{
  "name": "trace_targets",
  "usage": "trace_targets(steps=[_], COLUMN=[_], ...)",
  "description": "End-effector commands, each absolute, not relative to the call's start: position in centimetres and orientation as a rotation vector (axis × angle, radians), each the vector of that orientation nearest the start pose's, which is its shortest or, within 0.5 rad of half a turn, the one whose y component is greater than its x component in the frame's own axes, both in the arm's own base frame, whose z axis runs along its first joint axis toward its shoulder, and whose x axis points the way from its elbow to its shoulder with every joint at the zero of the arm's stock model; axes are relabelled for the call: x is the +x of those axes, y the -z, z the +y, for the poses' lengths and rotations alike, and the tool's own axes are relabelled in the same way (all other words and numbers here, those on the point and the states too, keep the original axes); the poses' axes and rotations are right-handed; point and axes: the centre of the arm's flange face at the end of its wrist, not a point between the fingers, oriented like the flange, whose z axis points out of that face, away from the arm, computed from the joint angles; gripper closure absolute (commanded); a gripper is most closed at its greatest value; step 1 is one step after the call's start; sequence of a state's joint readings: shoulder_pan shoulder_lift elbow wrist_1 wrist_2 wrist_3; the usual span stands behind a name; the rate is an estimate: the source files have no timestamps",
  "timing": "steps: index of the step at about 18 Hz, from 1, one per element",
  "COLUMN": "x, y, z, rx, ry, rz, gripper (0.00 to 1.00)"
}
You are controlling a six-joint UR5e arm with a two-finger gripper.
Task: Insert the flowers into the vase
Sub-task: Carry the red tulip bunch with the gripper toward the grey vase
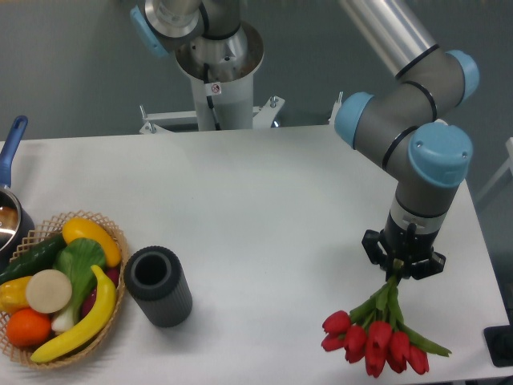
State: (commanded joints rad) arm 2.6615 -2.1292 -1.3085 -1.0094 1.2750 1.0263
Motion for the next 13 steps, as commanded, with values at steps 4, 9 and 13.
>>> trace_targets(steps=[4, 9, 13], x=[-54.4, -51.7, -47.3], y=[-34.9, -36.5, -37.7], z=[51.2, 56.3, 59.8], rx=[-2.663, -2.573, -2.401], ry=[-0.066, -0.002, 0.123], rz=[-0.061, -0.091, -0.018], gripper=[0.89, 0.89, 0.88])
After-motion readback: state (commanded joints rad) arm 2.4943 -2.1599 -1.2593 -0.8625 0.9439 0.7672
